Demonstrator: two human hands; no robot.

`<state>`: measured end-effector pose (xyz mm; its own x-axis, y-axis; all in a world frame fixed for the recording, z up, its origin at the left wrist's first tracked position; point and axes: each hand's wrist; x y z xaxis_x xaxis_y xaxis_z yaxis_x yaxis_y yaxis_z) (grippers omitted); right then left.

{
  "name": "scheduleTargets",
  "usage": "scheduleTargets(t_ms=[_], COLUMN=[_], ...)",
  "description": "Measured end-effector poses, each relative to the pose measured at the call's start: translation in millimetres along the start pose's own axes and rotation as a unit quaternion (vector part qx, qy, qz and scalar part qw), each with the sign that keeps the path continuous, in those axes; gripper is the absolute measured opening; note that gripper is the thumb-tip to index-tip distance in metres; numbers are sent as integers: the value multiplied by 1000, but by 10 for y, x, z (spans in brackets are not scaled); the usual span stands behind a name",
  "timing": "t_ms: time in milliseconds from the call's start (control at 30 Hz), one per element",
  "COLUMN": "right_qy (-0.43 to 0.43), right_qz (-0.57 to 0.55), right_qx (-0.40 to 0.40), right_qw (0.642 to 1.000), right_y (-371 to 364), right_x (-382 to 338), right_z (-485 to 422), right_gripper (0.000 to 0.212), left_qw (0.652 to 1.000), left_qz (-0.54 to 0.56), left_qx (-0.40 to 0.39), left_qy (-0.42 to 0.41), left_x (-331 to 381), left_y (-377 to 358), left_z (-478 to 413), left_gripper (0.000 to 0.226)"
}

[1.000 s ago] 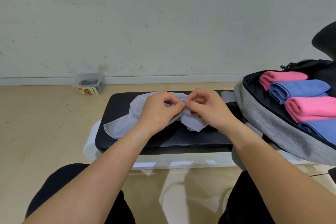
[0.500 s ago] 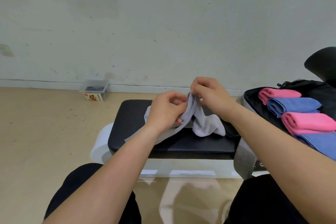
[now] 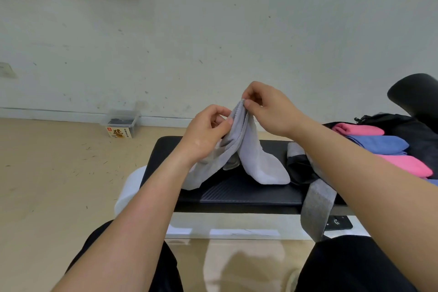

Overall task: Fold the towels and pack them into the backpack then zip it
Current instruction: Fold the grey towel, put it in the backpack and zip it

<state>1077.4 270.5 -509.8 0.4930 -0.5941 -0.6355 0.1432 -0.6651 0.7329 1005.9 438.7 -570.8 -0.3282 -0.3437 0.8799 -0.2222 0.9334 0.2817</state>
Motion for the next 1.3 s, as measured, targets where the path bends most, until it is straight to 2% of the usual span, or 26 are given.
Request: scheduleTargets(t_ms=[100,200,400,533,700,933,1100,1200,1300], right_qy=[20,33,39,42,8,-77,-146,-179,-198], right_qz=[-15,-6,3,7,21,21,12,6,7], right_qx=[30,68,98,119,130,160,152,163,165], right_qw=[999,997,994,992,991,984,977,970,966], right_y=[50,131,367,553,754,722,631,607,590], right_x=[-55,-134,-389,-511,-436,-96,141,246,333], right_z=[-67,-174,-356,-364,-313,-218,-150,-115,-91], right_gripper=[11,11,11,10,10,12,15,16,17], left_qw=[999,997,992,983,973,941,957,982,985], left_qz=[20,-7,-115,-181,-220,-314,-241,-147,-147], left_qx=[15,43,16,-10,49,4,-1,15,-20], left_qy=[-39,-66,-50,-12,46,126,160,119,91], left_x=[74,225,442,452,353,137,97,152,167], left_y=[122,230,329,461,706,966,1077,1103,1101], left_z=[-73,-185,-445,-455,-343,-84,43,91,126], left_gripper=[13,18,9,18,15,14,12,16,18])
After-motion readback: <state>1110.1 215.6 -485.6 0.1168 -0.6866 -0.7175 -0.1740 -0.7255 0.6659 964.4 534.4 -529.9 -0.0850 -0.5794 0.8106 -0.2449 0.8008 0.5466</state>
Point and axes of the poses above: each hand's wrist, its own z-axis away from the middle knuckle, its own y-axis out of the back of the hand, x = y × z, and after that the axes turned 9 degrees about -y, right-handed
